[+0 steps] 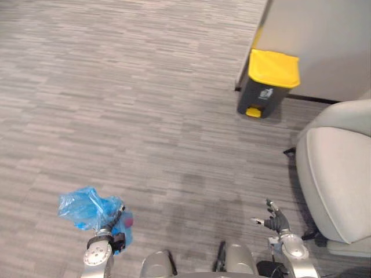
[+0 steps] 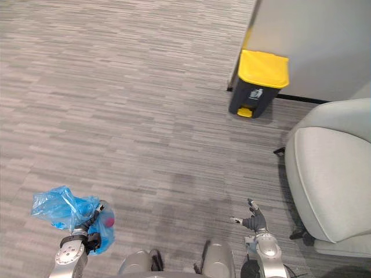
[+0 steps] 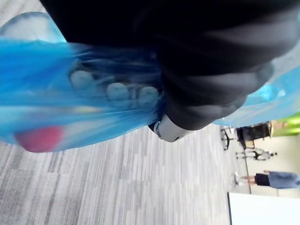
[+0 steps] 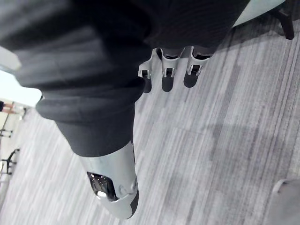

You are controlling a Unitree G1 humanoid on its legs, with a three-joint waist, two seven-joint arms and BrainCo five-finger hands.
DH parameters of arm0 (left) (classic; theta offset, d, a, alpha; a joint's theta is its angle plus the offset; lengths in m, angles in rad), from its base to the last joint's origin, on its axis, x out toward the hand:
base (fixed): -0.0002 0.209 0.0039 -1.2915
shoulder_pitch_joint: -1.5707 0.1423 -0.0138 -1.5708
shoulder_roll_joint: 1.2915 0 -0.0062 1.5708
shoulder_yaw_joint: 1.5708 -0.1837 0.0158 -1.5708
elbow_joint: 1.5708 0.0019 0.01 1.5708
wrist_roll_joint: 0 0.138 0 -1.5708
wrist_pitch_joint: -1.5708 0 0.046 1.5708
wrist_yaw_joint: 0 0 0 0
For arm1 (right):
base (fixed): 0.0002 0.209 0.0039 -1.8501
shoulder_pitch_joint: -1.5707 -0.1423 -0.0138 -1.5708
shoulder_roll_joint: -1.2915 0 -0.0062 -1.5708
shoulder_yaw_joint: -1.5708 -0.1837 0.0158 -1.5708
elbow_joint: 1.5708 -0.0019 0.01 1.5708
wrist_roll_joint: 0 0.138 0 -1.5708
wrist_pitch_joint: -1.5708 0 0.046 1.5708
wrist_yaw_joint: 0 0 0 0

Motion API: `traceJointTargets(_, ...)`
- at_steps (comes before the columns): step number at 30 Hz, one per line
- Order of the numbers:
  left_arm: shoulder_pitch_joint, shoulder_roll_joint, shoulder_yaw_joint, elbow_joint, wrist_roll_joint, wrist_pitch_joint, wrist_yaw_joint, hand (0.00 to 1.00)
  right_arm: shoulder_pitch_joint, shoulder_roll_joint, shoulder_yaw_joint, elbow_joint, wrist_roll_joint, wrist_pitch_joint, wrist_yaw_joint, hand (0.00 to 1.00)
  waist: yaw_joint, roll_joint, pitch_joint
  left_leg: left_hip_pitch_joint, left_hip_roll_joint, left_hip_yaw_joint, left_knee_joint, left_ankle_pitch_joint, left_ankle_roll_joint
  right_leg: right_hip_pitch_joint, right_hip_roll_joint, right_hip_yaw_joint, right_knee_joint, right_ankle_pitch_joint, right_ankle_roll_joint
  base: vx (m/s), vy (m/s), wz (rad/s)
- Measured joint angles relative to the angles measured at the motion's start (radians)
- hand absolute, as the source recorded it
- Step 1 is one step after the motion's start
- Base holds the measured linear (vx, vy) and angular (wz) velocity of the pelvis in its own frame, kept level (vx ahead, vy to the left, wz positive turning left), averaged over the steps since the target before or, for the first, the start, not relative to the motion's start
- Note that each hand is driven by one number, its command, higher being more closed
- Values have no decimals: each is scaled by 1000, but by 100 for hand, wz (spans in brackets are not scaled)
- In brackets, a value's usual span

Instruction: Gather rubbish on tea table into small bin, then transfer packed bag to large trash can.

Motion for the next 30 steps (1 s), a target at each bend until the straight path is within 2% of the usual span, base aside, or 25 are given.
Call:
traceJointTargets(1,0,2,1,6,1,0,1,100,5,-5,0,7,0,5,-5,0,-8,2,-1,21,-5,-7,-3,-5,-13,12,16,13,-27,109,-51,652,-144,-6)
traceJointTargets(2,-14,-12,0,29,4,2,0,100,1,-27,-7,19,-3,18,-11,0,-1,41,-5,41,29,-17,7,2,-32,14,41,11,15,81,-101,640,-166,-23)
traceJointTargets(3,-21,-6,0,32,9,1,-1,100,-5,-31,-14,6,-4,21,-10,0,-4,46,-4,32,42,-26,62,40,-75,7,41,16,66,12,-105,736,-226,-39)
traceJointTargets(4,-28,-8,0,33,10,1,0,100,-9,-30,-24,5,-5,22,-10,0,-5,53,-2,10,61,-46,155,64,-72,23,47,16,90,-30,-106,582,-215,-23)
traceJointTargets(6,-42,-17,-3,41,11,1,-3,100,-9,-30,-29,8,-5,27,-10,0,-4,65,9,-78,130,-89,420,168,-46,108,83,20,47,-63,-117,507,-178,-31)
traceJointTargets(7,-40,-30,-6,45,10,0,-4,100,-17,-25,-28,5,-3,27,-11,0,8,68,19,-176,175,-141,699,129,2,224,136,49,-42,-66,-122,451,-141,-58)
traceJointTargets(8,-41,-32,-12,49,10,0,-4,100,-20,-23,-27,2,1,26,-13,0,14,64,23,-210,172,-158,770,109,17,263,147,65,-74,-68,-122,614,-111,-93)
traceJointTargets(10,-40,-37,-47,52,10,0,-12,100,-21,-22,-30,-17,9,24,-14,0,49,44,34,-334,135,-155,802,72,50,379,168,144,-159,-80,-117,478,2,-101)
traceJointTargets(12,-35,-38,-50,51,10,0,-22,100,-30,-22,-30,-25,9,25,-15,0,57,36,43,-410,98,-160,706,63,65,427,170,191,-195,-96,-111,340,71,-82)
traceJointTargets(13,-30,-38,-50,51,10,1,-24,100,-39,-20,-29,-26,9,25,-15,0,64,34,45,-441,65,-166,608,63,65,448,165,225,-208,-105,-97,443,169,-93)
traceJointTargets(14,-20,-43,-50,49,10,1,-24,100,-37,-22,-30,-27,9,26,-16,0,74,35,46,-465,24,-191,434,72,53,479,158,266,-226,-122,-75,560,252,-111)
traceJointTargets(15,-12,-49,-50,47,10,1,-24,100,-29,-27,-31,-26,8,27,-17,0,80,42,42,-460,-16,-232,215,113,5,505,152,298,-241,-144,-46,477,248,-98)
traceJointTargets(16,-8,-54,-49,46,11,1,-24,100,-23,-31,-35,-24,7,27,-19,0,83,56,36,-451,-22,-250,95,153,-8,521,156,315,-247,-156,-34,523,317,-100)
traceJointTargets(17,0,-57,-30,47,12,2,-23,100,-25,-17,-37,-3,6,30,-35,0,107,43,30,-427,-42,-242,83,258,75,545,143,360,-249,-179,-7,547,308,-67)
traceJointTargets(18,-7,-63,-18,32,15,2,-22,100,-21,-6,-37,3,5,30,-36,0,99,11,11,-438,-79,-230,124,197,92,537,95,379,-236,-181,15,574,304,-53)
traceJointTargets(19,-10,-71,-17,19,17,1,-22,100,-15,-10,-39,5,3,30,-37,0,99,9,10,-451,-86,-228,160,161,109,528,81,386,-207,-190,35,568,285,-26)
traceJointTargets(20,-10,-86,-16,12,18,2,-23,100,-18,-12,-40,6,0,30,-38,0,104,5,9,-444,-92,-192,218,97,124,499,58,409,-93,-221,88,553,299,-49)
traceJointTargets(21,6,-90,-17,12,18,3,-23,100,-31,-6,-39,7,-12,30,-37,0,101,6,9,-405,-103,-166,242,49,141,434,34,430,106,-224,159,635,349,-51)
traceJointTargets(22,14,-89,-19,12,19,5,-22,100,-34,-2,-38,7,-22,29,-37,0,94,6,10,-375,-110,-155,242,32,149,396,18,427,215,-204,233,625,292,-28)
traceJointTargets(23,23,-78,-23,12,19,11,-22,100,-31,6,-35,8,-34,30,-37,0,72,7,11,-305,-128,-154,229,3,161,332,-15,411,426,-178,282,522,204,6)
traceJointTargets(25,24,-63,-23,12,21,12,-13,100,-30,8,-23,8,-35,30,-38,0,50,11,13,-200,-140,-156,183,-6,166,253,-58,326,595,-193,222,508,103,12)
traceJointTargets(26,21,-51,-23,11,21,12,0,100,-30,9,-12,7,-35,30,-39,0,47,19,16,-136,-138,-158,131,-6,166,197,-71,252,596,-207,160,563,58,-1)
traceJointTargets(27,14,-40,-23,11,21,12,3,100,-32,9,-7,7,-35,30,-39,0,46,21,18,-98,-135,-162,95,-6,166,154,-77,197,556,-220,131,454,20,-3)
traceJointTargets(29,-5,-28,-23,12,21,11,4,100,-38,8,-8,7,-35,29,-40,0,43,25,20,-60,-129,-174,62,-6,165,85,-73,134,428,-229,109,393,-44,18)
traceJointTargets(30,-26,-27,-20,22,21,9,6,100,-38,5,-9,8,-35,30,-42,0,33,32,26,-30,-114,-189,50,-10,155,59,-42,117,260,-198,82,526,-127,42)
